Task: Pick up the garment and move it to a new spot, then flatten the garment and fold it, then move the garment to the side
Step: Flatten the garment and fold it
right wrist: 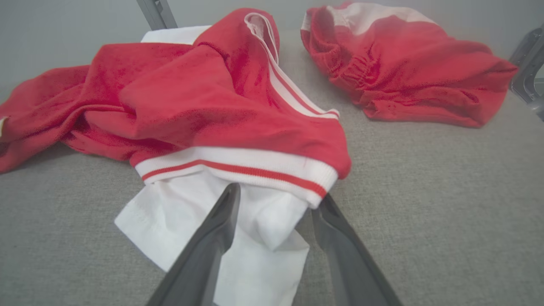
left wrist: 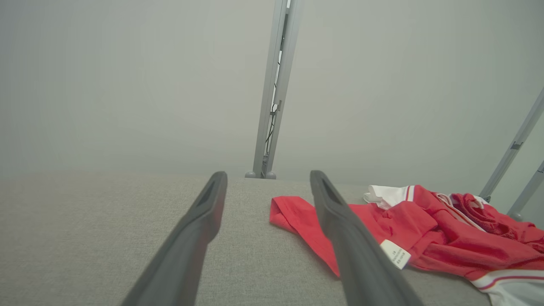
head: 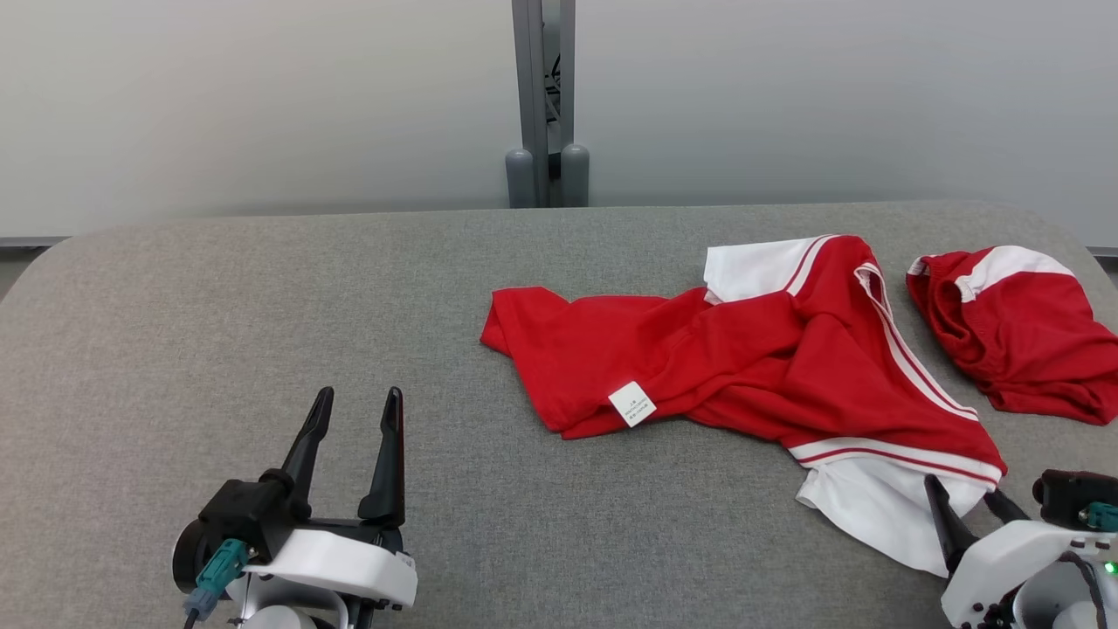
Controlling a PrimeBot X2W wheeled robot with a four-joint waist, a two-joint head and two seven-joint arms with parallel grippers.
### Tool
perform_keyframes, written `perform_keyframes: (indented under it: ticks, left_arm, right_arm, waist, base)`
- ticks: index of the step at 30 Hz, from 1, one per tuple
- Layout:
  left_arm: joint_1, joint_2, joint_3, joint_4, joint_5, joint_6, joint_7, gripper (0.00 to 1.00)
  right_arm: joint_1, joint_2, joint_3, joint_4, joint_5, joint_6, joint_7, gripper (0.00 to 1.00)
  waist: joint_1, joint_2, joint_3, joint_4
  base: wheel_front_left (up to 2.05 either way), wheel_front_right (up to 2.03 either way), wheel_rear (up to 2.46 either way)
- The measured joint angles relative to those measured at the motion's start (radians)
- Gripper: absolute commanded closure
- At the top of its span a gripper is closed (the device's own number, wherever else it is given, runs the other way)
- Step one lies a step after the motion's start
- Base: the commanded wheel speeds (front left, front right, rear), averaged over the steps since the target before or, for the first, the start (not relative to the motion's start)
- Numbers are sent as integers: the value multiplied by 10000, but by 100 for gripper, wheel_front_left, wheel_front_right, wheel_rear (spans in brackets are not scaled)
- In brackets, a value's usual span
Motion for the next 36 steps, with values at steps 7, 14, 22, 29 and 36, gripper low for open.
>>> perform_keyframes:
  ticks: [7, 14, 22, 29, 36]
  left_arm:
    - [-3, -2, 19, -15, 2, 2, 0, 0]
    - [-6, 0, -128, 63, 46, -84, 0, 0]
    - [9, 0, -205, 205, 127, -144, 0, 0]
    - [127, 2, -385, 301, 140, -174, 0, 0]
    - [-310, 0, -865, 1670, 671, -282, -2, 0]
  right_arm:
    - [-90, 36, -295, -1204, -130, 0, -1062, 0]
    - [-51, 311, -418, -1741, -520, 0, -1298, 0]
    - [48, 433, -341, -1779, -713, 0, -1231, 0]
    - [198, 548, -186, -1885, -723, 0, -1285, 0]
    - [135, 656, 201, -2222, -773, 0, -1371, 0]
  waist:
    - [0, 0, 29, -18]
    - [0, 0, -31, -37]
    - [0, 0, -171, -159]
    - [0, 0, -147, -419]
    - [0, 0, 164, -1062]
  base:
    - [0, 0, 0]
    - [0, 0, 0]
    - [0, 0, 0]
    - [0, 0, 0]
    - [0, 0, 0]
